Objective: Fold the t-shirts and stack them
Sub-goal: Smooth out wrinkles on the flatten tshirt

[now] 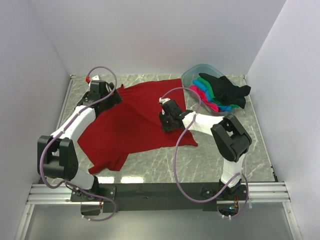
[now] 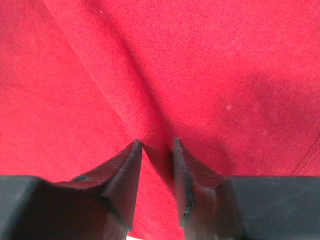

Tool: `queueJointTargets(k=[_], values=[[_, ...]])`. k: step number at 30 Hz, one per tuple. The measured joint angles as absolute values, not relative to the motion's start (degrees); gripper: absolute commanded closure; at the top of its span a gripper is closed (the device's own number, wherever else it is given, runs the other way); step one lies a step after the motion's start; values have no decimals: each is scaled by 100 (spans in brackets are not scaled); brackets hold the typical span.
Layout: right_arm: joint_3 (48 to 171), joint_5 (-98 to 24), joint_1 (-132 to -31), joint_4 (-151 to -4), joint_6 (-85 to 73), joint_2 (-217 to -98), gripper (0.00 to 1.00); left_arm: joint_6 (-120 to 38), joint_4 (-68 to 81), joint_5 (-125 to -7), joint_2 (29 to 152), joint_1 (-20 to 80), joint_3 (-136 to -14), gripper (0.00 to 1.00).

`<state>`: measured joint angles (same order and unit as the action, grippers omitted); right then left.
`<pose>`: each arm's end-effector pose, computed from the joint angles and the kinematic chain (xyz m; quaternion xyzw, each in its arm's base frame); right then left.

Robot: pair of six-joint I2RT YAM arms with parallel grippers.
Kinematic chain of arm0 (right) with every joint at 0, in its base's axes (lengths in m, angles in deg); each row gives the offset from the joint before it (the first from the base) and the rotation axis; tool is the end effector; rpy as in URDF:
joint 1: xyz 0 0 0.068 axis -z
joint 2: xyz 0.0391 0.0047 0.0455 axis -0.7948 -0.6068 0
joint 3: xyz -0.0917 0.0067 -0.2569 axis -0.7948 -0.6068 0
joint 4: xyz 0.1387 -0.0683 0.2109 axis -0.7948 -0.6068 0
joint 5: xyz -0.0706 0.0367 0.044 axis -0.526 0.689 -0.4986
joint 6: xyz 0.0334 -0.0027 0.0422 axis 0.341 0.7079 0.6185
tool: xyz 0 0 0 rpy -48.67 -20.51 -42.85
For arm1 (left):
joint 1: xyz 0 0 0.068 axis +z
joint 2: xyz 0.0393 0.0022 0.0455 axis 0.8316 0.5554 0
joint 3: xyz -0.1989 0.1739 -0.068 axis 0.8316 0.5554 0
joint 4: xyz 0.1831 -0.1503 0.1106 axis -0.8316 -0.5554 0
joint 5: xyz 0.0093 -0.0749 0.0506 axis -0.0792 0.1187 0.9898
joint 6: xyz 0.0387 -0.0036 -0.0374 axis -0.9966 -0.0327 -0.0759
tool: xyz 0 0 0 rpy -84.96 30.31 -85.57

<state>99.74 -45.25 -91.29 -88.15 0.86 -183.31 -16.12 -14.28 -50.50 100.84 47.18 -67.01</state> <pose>0.3037 0.2423 0.1663 -0.2015 0.9232 0.1387 0.2963 0.3314 -0.0483 0.2723 -0.2408 0.8718 -0.1100 0.4121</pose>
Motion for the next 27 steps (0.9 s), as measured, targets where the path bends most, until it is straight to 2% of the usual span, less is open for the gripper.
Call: queueJointTargets(k=[2,5,17,27], values=[[9952,-4536,-9129,-8813,84,-18331,83,-1616,-1428,-5057,10055,4786,-6701,1],[9841,-4536,-9129,-8815,99,-18331,100,-1616,-1428,-5098,10033,4898,-6701,1],[8842,-4868,-9558,-9252,388,-17446,100,-1614,-1421,-5151,10193,5131,-6907,1],[8289,-4982,-9964,-9984,685,-16569,100,-1749,-1476,-4869,11675,5042,-8310,1]])
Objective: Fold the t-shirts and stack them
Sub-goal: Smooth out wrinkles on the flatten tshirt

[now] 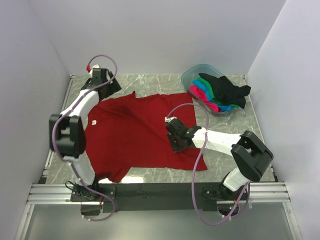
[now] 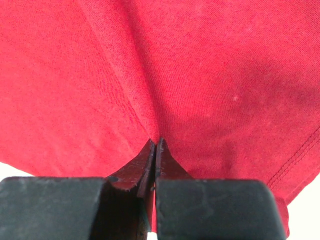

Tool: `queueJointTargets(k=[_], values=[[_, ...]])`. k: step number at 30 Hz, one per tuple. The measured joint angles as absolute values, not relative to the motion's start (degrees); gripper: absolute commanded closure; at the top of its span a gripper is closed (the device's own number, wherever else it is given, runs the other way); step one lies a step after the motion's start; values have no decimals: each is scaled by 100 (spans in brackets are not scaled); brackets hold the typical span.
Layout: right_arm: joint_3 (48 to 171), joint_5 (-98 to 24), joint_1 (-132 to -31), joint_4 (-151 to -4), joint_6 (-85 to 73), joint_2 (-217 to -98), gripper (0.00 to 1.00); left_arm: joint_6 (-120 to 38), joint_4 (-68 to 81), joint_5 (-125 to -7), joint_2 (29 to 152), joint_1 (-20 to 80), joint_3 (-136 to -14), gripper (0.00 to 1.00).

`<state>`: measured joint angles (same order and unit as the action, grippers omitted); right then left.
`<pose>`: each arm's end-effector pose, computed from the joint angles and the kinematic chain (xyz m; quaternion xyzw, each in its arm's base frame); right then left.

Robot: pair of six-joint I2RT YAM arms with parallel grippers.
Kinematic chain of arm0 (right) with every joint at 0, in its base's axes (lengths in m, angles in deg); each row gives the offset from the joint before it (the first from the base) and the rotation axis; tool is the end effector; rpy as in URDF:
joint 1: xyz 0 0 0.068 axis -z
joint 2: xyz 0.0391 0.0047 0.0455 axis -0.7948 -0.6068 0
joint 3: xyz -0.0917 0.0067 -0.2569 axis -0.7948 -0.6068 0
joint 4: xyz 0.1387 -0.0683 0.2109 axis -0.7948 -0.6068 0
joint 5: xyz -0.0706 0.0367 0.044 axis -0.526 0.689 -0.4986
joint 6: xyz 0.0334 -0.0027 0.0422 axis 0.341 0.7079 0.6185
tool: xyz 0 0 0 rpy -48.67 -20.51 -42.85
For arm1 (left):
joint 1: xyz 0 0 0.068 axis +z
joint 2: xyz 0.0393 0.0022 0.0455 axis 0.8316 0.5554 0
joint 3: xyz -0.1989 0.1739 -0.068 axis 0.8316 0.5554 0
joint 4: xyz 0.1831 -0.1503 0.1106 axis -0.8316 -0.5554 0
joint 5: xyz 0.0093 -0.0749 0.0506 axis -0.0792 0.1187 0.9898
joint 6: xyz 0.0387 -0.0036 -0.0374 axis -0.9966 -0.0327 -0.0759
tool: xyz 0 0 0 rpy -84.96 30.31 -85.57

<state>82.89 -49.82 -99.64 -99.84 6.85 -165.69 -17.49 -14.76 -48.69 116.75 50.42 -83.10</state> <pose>0.2018 0.2116 0.1693 -0.2180 0.9460 0.0917 0.2215 0.4058 -0.0358 0.2679 -0.2613 0.8662 -0.0788 0.4185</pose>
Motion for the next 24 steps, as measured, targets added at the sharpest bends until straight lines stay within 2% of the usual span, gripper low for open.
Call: queueJointTargets(k=[4,8,24], values=[[8289,-4932,-9964,-9984,722,-16556,100,-1933,-1710,-4624,12687,4873,-9361,7],[8289,-4864,-9964,-9956,748,-16556,90,-2197,-1985,-4346,13509,4723,-10082,11],[7906,-4505,-9964,-9670,836,-16139,88,-2711,-2582,-3540,14645,4567,-10924,24]])
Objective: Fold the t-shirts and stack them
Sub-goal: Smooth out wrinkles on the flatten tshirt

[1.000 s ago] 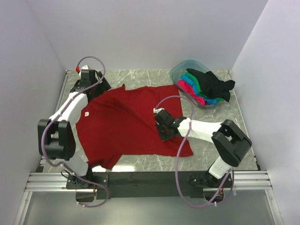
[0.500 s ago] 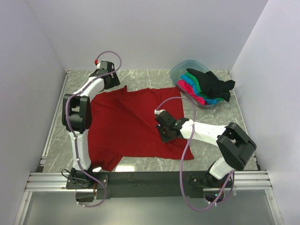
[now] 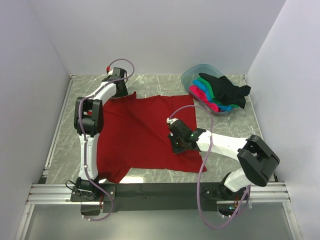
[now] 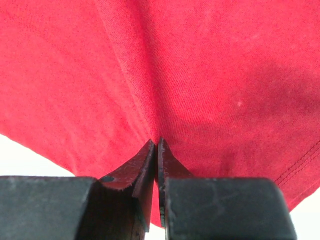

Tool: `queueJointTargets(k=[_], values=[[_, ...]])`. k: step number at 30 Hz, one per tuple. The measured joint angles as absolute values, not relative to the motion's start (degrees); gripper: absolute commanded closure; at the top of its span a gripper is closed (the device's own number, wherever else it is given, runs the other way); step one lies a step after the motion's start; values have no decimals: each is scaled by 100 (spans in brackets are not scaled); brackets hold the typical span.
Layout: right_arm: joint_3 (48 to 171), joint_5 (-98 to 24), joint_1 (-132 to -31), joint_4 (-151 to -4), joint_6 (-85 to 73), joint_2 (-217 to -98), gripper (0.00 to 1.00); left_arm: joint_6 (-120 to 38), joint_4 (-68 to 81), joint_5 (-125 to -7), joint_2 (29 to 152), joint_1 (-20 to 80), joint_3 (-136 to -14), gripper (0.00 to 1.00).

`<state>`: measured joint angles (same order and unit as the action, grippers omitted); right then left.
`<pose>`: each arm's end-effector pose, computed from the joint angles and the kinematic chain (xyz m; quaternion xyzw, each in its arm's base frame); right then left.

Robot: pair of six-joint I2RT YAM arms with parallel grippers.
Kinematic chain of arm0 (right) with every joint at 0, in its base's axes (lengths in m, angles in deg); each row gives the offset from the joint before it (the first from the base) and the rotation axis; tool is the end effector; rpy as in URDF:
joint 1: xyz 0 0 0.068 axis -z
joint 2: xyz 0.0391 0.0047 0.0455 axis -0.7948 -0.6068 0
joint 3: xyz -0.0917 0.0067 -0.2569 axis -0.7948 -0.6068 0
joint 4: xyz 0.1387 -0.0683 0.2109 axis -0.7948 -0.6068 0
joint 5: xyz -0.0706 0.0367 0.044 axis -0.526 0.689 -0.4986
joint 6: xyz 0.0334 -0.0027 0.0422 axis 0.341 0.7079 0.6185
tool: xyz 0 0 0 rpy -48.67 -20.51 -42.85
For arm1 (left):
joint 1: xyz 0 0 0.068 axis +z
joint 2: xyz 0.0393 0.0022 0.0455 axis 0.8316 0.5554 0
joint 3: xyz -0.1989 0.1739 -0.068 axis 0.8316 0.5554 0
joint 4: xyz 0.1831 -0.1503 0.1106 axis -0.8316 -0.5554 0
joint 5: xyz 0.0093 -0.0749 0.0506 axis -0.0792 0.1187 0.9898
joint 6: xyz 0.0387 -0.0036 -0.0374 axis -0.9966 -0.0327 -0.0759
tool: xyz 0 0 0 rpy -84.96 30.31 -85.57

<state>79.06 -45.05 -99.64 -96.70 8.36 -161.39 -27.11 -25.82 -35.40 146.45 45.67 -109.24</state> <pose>0.1909 0.2042 0.1733 -0.2134 0.9400 0.1454 0.2230 0.4979 -0.0792 0.1748 -0.1799 0.9194 0.0848 0.3394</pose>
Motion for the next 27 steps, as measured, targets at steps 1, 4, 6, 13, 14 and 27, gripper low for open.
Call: queueJointTargets(k=[1,4,6,13,14,27], values=[[7874,-4503,-9964,-9663,845,-16091,88,-2722,-2588,-3529,14704,4559,-11013,24],[7793,-4490,-9964,-9659,871,-15944,88,-2781,-2647,-3457,14888,4522,-11243,25],[7760,-4488,-9964,-9648,875,-15850,88,-2801,-2709,-3413,14905,4495,-11243,26],[7749,-4486,-9964,-9617,877,-15782,88,-2816,-2538,-3391,14827,4439,-10987,30],[7749,-4486,-9964,-9611,877,-15782,88,-2818,-2488,-3400,14783,4436,-10904,30],[7751,-4376,-9966,-9580,877,-15785,88,-2923,-2612,-3354,14717,4419,-10782,94]])
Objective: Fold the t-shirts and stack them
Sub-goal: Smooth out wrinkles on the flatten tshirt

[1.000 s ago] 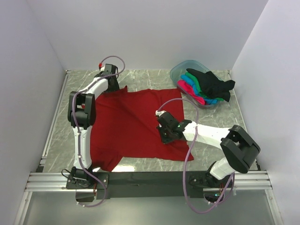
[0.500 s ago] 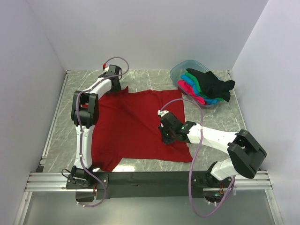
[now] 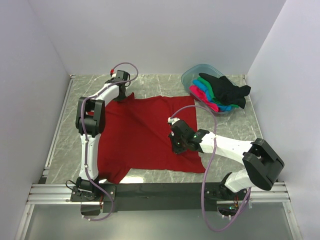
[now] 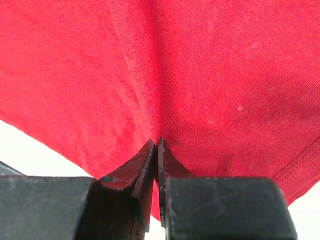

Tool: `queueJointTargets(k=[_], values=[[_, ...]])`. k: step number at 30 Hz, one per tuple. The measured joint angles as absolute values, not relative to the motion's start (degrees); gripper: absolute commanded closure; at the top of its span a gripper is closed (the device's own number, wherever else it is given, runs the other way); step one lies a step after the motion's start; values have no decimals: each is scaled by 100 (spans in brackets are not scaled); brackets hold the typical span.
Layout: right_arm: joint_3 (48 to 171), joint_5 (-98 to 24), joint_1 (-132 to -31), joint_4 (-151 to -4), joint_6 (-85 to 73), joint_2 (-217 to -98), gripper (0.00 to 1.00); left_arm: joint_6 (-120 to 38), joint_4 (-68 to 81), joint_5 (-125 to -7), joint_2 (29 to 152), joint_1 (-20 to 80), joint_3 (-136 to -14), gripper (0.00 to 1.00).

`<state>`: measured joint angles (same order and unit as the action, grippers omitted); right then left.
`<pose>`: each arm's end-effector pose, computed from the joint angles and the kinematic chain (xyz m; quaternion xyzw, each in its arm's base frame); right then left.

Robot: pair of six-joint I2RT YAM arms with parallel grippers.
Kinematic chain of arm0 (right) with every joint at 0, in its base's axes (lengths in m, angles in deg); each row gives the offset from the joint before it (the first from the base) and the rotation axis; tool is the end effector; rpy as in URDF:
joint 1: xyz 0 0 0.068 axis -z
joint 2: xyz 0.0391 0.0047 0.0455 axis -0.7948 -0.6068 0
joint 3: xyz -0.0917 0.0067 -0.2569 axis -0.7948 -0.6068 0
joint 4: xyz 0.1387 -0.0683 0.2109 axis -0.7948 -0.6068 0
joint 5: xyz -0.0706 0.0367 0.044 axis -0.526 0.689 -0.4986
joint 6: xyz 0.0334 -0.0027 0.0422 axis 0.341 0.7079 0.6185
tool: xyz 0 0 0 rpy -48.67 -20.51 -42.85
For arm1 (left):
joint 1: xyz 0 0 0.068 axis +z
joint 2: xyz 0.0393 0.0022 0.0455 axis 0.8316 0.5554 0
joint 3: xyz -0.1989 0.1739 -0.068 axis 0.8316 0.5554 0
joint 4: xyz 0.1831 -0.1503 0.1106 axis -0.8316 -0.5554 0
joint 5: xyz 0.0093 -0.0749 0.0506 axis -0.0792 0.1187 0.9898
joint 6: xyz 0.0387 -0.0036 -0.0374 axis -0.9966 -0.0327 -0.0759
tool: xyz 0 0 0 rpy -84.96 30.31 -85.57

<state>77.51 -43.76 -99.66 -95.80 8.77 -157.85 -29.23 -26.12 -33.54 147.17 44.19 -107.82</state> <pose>0.1849 0.1991 0.1822 -0.2117 0.9332 0.1688 0.2364 0.4924 -0.0903 0.1612 -0.1517 0.9275 0.1087 0.3240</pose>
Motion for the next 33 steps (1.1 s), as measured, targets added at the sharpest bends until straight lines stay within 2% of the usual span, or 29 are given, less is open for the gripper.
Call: queueJointTargets(k=[2,17,20,21,23,26,30,32,33], values=[[7751,-4374,-9966,-9580,877,-15785,88,-2927,-2691,-3356,14719,4439,-10817,99],[7887,-4289,-10015,-9486,939,-16007,86,-3115,-2897,-3398,15074,5197,-12307,99],[7978,-4285,-10025,-9468,941,-16178,85,-3194,-2816,-3398,15187,5273,-12447,84],[7998,-4278,-10030,-9464,941,-16217,83,-3220,-2811,-3393,15216,5289,-12449,68],[8037,-4265,-10041,-9466,945,-16263,81,-3231,-2807,-3350,15248,5302,-12449,50],[8075,-4258,-10043,-9462,960,-16268,80,-3212,-2739,-3227,15237,5298,-12397,42],[8112,-4300,-10045,-9488,960,-16263,79,-3192,-2536,-3094,15078,5298,-12076,39],[8114,-4331,-10047,-9519,965,-16250,79,-3190,-2532,-3098,14949,5295,-11945,34],[8114,-4361,-10050,-9534,976,-16228,75,-3196,-2529,-3103,14886,5293,-11910,32]])
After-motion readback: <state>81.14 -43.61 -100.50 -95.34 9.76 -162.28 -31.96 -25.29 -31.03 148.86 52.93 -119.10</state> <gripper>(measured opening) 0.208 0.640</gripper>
